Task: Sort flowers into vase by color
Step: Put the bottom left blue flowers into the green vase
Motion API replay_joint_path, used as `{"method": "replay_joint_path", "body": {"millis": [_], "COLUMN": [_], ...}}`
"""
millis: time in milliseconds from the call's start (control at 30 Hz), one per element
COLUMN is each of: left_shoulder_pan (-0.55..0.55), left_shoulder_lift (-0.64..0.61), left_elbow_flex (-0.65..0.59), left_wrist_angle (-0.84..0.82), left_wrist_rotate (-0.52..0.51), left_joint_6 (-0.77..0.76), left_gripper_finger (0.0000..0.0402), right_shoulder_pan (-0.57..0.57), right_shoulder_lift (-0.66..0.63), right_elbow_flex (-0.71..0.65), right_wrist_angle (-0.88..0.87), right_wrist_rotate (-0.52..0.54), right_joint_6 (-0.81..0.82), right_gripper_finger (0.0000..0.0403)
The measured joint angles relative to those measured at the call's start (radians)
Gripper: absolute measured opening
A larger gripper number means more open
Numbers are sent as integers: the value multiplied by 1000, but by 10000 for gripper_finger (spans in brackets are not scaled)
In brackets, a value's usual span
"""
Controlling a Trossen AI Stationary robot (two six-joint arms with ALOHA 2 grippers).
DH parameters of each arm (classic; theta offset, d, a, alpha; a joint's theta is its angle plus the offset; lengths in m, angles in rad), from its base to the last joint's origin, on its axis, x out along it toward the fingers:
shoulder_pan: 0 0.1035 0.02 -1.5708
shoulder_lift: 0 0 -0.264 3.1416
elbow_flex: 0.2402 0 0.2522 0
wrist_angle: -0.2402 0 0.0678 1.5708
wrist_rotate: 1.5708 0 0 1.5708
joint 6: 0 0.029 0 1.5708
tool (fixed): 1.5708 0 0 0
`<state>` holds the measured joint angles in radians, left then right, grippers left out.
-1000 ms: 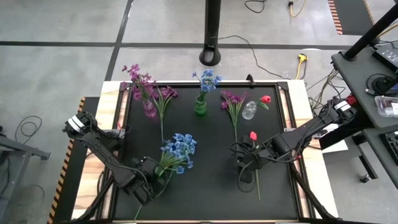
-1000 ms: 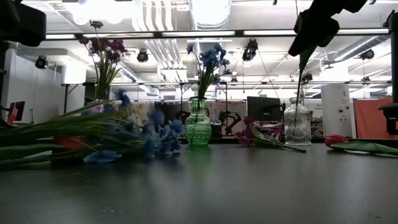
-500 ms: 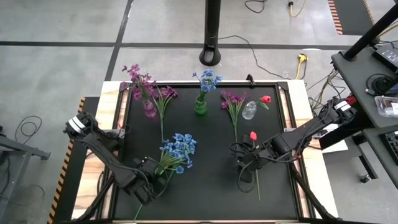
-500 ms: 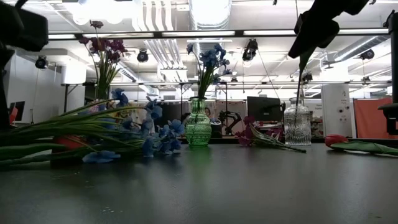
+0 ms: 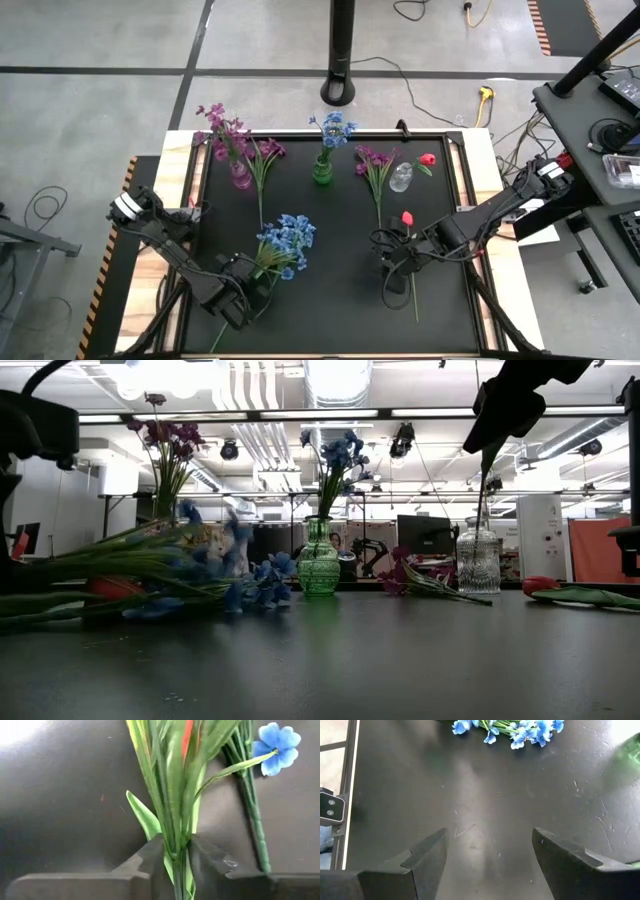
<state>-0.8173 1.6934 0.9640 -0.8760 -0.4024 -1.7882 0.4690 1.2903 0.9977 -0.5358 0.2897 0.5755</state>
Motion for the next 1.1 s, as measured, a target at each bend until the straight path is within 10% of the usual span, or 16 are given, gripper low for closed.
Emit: {"method": "replay_joint_path", "body": {"millis": [200, 733, 933, 1100], "left_shoulder_pan": [0, -9, -9, 7], "left_shoulder_lift": [-12, -144, -191, -202], "left_elbow_flex": [5, 91, 148, 141], "left_wrist_angle": [-4, -69, 18, 447], "left_wrist_rotate": [0, -189, -445, -585], "left_joint_6": [0, 138, 400, 920], "left_gripper_finger": [9, 1, 0, 0], "right_shoulder_pan": [0, 0, 0, 0], "right_shoulder_lift": [0, 0, 0, 0], "right_elbow_flex": [0, -10, -49, -158], "right_wrist_angle": [2, 3, 105, 398], "right_wrist_rotate": [0, 55, 95, 104], "right_joint_6": [0, -26, -90, -182], "right_gripper_finger": [279, 279, 279, 279]}}
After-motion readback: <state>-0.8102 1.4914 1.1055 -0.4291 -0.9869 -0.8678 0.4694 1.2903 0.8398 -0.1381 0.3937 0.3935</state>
